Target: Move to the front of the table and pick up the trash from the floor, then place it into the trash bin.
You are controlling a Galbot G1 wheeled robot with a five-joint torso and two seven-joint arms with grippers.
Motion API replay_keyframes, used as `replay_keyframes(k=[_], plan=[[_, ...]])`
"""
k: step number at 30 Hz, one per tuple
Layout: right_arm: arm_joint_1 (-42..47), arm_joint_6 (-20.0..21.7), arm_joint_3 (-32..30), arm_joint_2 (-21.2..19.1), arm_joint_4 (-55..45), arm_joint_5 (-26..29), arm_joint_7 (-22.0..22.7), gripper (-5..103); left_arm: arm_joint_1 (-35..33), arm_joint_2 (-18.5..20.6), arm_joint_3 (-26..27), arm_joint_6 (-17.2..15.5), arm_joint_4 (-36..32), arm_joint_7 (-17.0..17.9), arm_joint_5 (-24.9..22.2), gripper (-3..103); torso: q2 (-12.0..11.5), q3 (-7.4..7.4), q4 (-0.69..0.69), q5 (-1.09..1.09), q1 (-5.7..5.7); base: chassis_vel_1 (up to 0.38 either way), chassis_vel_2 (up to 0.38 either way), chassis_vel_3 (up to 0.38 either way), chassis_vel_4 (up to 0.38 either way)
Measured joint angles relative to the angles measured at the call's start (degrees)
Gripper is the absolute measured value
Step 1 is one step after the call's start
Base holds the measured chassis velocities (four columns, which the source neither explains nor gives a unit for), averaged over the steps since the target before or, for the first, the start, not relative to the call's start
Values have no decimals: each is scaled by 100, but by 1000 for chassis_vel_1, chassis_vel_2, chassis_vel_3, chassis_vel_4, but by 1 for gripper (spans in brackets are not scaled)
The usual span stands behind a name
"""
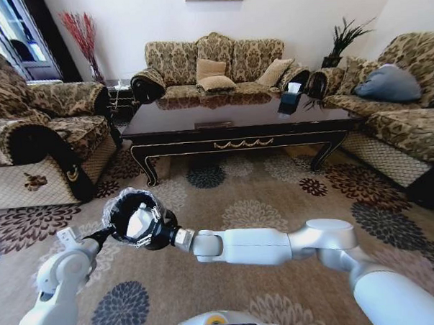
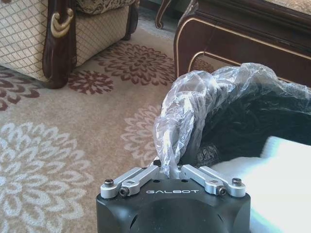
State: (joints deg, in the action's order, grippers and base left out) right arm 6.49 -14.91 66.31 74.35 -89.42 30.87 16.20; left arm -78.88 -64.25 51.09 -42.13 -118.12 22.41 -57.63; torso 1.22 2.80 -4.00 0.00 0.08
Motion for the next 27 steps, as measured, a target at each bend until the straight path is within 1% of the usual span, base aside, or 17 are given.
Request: replay_keyframes(k=[4, 8, 15, 18, 24, 27], plan=[[-25, 0, -11, 147, 101, 69, 24, 100, -11, -8, -35, 0, -18, -1, 36, 2, 0, 0, 0, 0, 0, 0, 0, 0, 0], [-56, 8, -41, 347, 217, 124, 159, 100, -35, -14, -60, 0, -21, -4, 73, 2, 0, 0, 0, 0, 0, 0, 0, 0, 0], [-139, 56, -61, 474, 234, 224, 257, 100, -70, -14, -60, 0, -44, -7, 80, 2, 0, 0, 0, 0, 0, 0, 0, 0, 0], [-150, 112, -66, 560, 357, 246, 295, 100, -92, -17, -59, 0, -78, -8, 82, 2, 0, 0, 0, 0, 0, 0, 0, 0, 0], [37, 371, -67, 801, 712, 318, 650, 100, -132, -28, -55, 0, -135, -11, 83, 2, 0, 0, -1, 0, 0, 0, 0, 0, 0], [63, 393, -67, 908, 807, 361, 693, 100, -158, -30, -48, 0, -154, -11, 85, 2, 0, 0, -1, 0, 0, 0, 0, 0, 0]])
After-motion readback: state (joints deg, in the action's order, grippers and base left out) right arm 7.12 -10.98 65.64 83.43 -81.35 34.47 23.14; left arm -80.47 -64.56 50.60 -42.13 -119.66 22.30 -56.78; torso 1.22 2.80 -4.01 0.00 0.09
